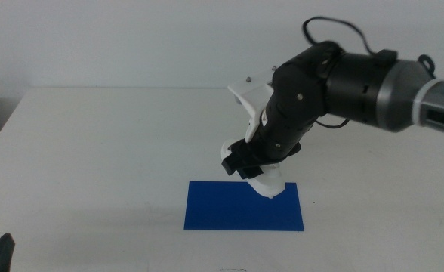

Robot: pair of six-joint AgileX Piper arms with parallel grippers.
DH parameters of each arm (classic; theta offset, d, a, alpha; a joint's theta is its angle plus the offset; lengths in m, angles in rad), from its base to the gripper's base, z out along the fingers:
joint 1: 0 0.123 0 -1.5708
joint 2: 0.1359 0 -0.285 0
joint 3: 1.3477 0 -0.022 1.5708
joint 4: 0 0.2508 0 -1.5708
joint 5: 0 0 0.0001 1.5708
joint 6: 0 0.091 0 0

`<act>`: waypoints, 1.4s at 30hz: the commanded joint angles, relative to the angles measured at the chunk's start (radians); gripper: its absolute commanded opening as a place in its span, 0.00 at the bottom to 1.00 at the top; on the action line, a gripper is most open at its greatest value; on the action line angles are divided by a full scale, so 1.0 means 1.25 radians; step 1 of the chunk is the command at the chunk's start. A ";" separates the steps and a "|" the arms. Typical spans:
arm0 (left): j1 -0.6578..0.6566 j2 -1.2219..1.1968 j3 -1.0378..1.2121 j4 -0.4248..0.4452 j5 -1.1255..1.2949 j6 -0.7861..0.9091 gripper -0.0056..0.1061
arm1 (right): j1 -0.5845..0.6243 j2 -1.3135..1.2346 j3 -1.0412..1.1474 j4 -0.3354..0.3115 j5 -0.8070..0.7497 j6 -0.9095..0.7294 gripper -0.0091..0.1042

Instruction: Use one arm to grab the shoe from the table and place it on the mat.

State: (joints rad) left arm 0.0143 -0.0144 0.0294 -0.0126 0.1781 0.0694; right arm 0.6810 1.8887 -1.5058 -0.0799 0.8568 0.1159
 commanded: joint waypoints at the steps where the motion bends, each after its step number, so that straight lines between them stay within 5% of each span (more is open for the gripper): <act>1: -0.001 -0.015 -0.003 -0.007 -0.066 -0.012 0.89 | 0.004 -0.028 -0.019 -0.043 -0.032 0.028 0.07; 13: -0.001 -0.015 -0.003 -0.007 -0.066 -0.012 0.89 | 0.004 -0.012 -0.019 -0.049 -0.030 -0.042 0.07; 21: -0.001 -0.015 -0.003 -0.007 -0.066 -0.012 0.89 | 0.004 -0.012 -0.019 -0.023 -0.033 -0.523 0.07; 28: -0.001 -0.015 -0.003 -0.007 -0.066 -0.012 0.89 | 0.001 -0.008 -0.019 0.125 -0.051 -0.818 0.07; 34: -0.001 -0.015 -0.003 -0.007 -0.066 -0.012 0.89 | 0.001 0.016 -0.019 0.179 -0.051 -0.831 0.07; 42: -0.001 -0.015 -0.003 -0.007 -0.066 -0.012 0.89 | 0.001 0.050 -0.019 0.158 -0.084 -0.744 0.07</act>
State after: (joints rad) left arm 0.0143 -0.0144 0.0294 -0.0126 0.1781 0.0694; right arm 0.6831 2.0050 -1.5048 0.1255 0.8026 -0.8341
